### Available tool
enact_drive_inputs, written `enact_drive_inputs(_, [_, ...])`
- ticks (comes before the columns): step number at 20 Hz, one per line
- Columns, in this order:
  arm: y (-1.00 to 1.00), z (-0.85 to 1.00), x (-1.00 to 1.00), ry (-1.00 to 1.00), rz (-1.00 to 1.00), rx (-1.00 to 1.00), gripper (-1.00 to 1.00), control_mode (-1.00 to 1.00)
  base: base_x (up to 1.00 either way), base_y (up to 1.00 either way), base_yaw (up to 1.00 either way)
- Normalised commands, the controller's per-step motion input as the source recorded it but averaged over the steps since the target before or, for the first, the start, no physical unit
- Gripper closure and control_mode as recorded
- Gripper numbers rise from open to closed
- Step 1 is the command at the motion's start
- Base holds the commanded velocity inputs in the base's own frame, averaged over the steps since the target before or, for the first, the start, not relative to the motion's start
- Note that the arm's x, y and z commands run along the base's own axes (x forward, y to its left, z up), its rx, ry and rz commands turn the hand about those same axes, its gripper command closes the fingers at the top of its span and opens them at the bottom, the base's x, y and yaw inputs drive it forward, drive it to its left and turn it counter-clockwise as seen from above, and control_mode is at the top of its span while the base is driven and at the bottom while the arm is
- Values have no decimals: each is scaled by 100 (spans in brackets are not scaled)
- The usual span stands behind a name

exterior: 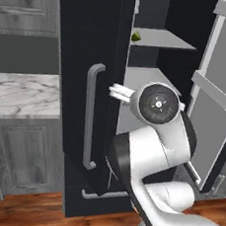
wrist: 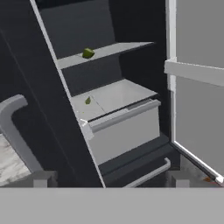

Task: Take the lemon wedge from the fridge and place it on the plate with fish on the dining counter.

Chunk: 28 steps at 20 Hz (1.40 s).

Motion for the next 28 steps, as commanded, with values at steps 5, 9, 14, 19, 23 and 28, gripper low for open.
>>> enact_drive_inputs(5, [-100,64,-22,13,6,29,-100,-100,0,0,0])
enact_drive_inputs(9, [-88,14,19,15,32,20,-100,-100,0,0,0])
enact_drive_inputs(14, [-23,-25,45,2,21,4,-100,-100,0,0,0])
enact_drive_inputs(19, [0,-20,83,0,10,1,-100,-100,0,0,0])
enact_drive_inputs(23, [0,-24,100,1,14,4,-100,-100,0,0,0])
enact_drive_inputs(28, [9,-29,88,0,14,3,-100,-100,0,0,0])
